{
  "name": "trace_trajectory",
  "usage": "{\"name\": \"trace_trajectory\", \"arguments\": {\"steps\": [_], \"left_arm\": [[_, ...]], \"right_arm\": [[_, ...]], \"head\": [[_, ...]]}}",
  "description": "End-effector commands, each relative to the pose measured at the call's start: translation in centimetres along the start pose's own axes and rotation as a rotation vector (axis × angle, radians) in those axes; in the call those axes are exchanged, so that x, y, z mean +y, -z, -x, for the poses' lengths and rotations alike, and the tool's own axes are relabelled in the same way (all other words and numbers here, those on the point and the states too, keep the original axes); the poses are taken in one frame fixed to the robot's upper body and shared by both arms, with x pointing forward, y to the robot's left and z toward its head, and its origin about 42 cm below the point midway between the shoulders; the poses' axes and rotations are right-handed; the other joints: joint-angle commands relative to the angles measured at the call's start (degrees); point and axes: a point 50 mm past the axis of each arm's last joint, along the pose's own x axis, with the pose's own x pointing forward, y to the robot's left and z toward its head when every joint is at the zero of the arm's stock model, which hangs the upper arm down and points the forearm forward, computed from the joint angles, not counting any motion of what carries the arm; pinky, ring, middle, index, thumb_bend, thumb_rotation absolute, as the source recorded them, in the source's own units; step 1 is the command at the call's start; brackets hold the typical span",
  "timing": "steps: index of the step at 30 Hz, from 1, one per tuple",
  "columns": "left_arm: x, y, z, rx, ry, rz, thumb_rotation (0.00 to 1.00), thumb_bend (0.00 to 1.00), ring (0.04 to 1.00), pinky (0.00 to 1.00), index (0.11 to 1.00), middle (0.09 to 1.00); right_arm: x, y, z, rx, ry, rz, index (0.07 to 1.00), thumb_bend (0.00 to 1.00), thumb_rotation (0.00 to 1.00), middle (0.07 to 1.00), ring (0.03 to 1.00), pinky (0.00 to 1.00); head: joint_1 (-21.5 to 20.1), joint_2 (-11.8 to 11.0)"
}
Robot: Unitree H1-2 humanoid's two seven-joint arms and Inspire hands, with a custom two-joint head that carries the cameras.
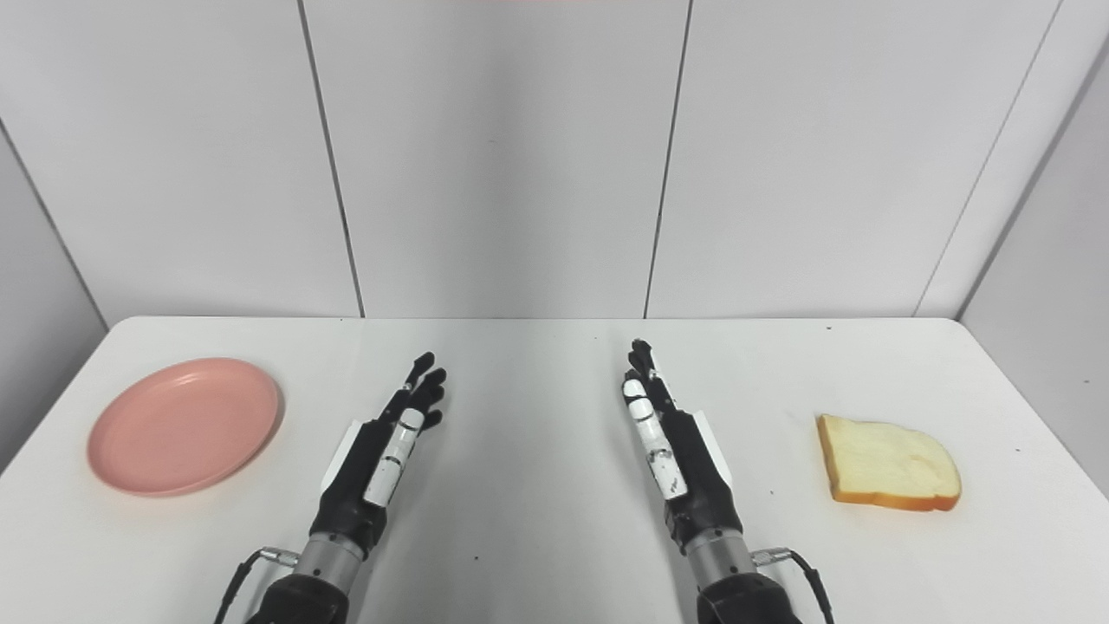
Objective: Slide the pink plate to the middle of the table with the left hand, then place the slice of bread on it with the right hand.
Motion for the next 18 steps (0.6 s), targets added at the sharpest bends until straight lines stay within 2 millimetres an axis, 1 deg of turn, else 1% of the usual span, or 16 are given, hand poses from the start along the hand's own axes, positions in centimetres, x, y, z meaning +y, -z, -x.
{"name": "trace_trajectory", "arguments": {"steps": [1,2,3,4,5,6,7,8,9,14,16,18], "left_arm": [[-0.9,-2.0,-1.3,-0.074,0.017,0.004,1.00,0.58,0.977,0.96,0.975,0.970],[-1.0,-2.0,-1.4,-0.064,0.025,0.004,1.00,0.59,0.980,0.97,0.977,0.973],[-1.3,-1.7,-1.5,-0.066,0.031,0.009,1.00,0.59,0.986,0.98,0.981,0.978],[-1.5,-1.6,-1.7,-0.070,0.034,0.013,1.00,0.62,0.993,0.99,0.984,0.986],[-1.7,-1.3,-1.9,-0.075,0.045,0.039,1.00,0.64,0.997,0.99,0.986,0.991],[-1.8,-1.2,-2.0,-0.079,0.053,0.058,1.00,0.65,0.999,1.00,0.993,0.996],[-2.1,-1.1,-2.2,-0.074,0.057,0.084,1.00,0.67,1.000,1.00,0.998,0.999],[-2.3,-1.0,-2.3,-0.071,0.058,0.101,1.00,0.68,1.000,1.00,0.999,1.000],[-2.6,-1.0,-2.4,-0.071,0.063,0.116,1.00,0.69,1.000,1.00,1.000,1.000],[-3.3,-0.6,-3.0,-0.098,0.071,0.137,1.00,0.72,1.000,1.00,1.000,1.000],[-3.5,-0.6,-3.1,-0.106,0.070,0.140,1.00,0.77,1.000,1.00,1.000,1.000],[-3.7,-0.7,-3.1,-0.106,0.067,0.159,1.00,0.77,1.000,1.00,1.000,1.000]], "right_arm": [[-0.6,-1.5,-0.7,-0.095,-0.007,-0.013,1.000,0.18,1.00,1.000,0.999,1.00],[-0.7,-1.4,-0.6,-0.093,-0.006,-0.019,1.000,0.18,1.00,1.000,1.000,1.00],[-0.9,-1.3,-0.7,-0.088,-0.008,-0.019,1.000,0.18,1.00,1.000,1.000,1.00],[-1.0,-1.3,-0.7,-0.084,-0.010,-0.019,1.000,0.20,1.00,1.000,1.000,1.00],[-1.2,-1.1,-0.7,-0.084,-0.016,-0.023,1.000,0.20,1.00,1.000,1.000,1.00],[-1.3,-1.1,-0.8,-0.084,-0.020,-0.026,1.000,0.21,1.00,1.000,1.000,1.00],[-1.4,-1.1,-0.7,-0.083,-0.015,-0.029,1.000,0.21,1.00,1.000,1.000,1.00],[-1.5,-1.1,-0.6,-0.082,-0.010,-0.030,1.000,0.19,1.00,1.000,1.000,1.00],[-1.6,-1.1,-0.5,-0.081,-0.005,-0.033,1.000,0.18,1.00,1.000,1.000,1.00],[-2.1,-1.3,-0.4,-0.083,0.011,-0.033,1.000,0.14,1.00,1.000,1.000,1.00],[-2.0,-1.6,-0.4,-0.078,0.012,-0.042,1.000,0.13,1.00,1.000,1.000,1.00],[-2.0,-1.8,-0.4,-0.070,0.014,-0.054,1.000,0.12,1.00,1.000,1.000,1.00]], "head": [[2.4,-0.6],[2.4,-0.6],[4.4,-1.3],[4.4,-1.3],[6.3,-1.9],[6.3,-1.9],[7.8,-2.5],[7.8,-2.5],[9.2,-2.9],[12.3,-3.8],[12.9,-3.9],[13.2,-4.0]]}}
